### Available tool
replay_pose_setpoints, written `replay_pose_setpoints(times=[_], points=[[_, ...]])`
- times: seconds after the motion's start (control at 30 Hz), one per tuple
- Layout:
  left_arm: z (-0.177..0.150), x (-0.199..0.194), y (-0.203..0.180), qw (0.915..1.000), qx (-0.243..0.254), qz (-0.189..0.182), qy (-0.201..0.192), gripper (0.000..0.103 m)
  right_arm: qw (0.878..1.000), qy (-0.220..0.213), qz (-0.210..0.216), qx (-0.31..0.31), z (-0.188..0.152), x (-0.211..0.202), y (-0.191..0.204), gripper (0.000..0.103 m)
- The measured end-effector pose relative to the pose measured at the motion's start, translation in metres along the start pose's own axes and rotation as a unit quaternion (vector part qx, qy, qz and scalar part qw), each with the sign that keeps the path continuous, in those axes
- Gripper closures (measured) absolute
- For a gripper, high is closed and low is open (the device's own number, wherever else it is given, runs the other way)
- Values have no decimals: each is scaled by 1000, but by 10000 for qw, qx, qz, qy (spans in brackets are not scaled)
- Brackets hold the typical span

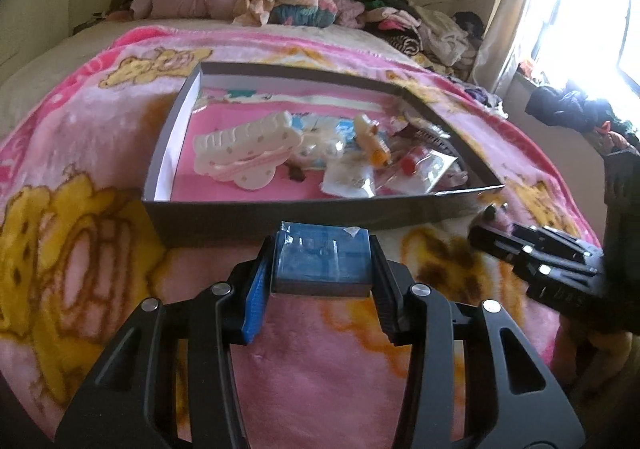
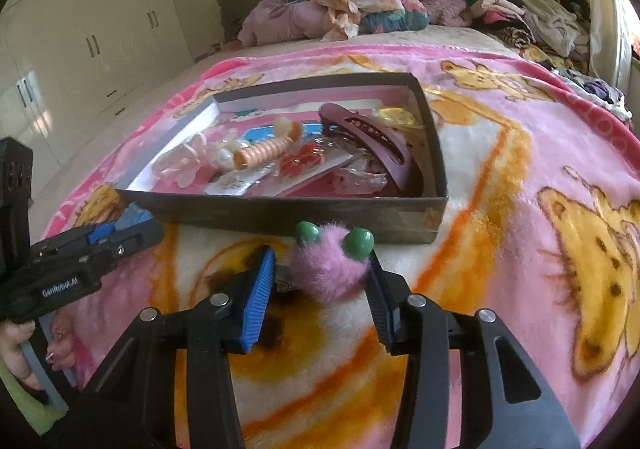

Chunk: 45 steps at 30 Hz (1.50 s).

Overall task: Organize jewelry
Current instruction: 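Grasp the blue cube with the left tool while the right tool grasps the pink pom-pom clip, then drop the blue cube into the box with the left tool while the right tool drops the pom-pom clip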

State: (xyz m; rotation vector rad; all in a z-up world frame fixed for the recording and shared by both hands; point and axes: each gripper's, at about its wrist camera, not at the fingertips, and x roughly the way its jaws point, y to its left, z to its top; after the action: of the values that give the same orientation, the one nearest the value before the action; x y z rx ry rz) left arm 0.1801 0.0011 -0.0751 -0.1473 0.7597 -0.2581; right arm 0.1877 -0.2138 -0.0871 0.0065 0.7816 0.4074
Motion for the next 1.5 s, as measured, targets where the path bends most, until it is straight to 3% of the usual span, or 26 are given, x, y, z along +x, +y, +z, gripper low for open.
replay_pose_setpoints(times=[0.33, 0.83, 1.5], points=[[18, -18, -15, 9994, 152, -49, -292, 67, 9991, -281, 234, -237, 16, -22, 18, 61], [53, -2, -24, 9988, 262, -43, -420, 67, 9979, -626, 30, -169, 59, -30, 2, 61], [76, 41, -19, 9996, 183, 47, -218, 67, 9985, -504, -193, -31, 69, -1, -23, 60]])
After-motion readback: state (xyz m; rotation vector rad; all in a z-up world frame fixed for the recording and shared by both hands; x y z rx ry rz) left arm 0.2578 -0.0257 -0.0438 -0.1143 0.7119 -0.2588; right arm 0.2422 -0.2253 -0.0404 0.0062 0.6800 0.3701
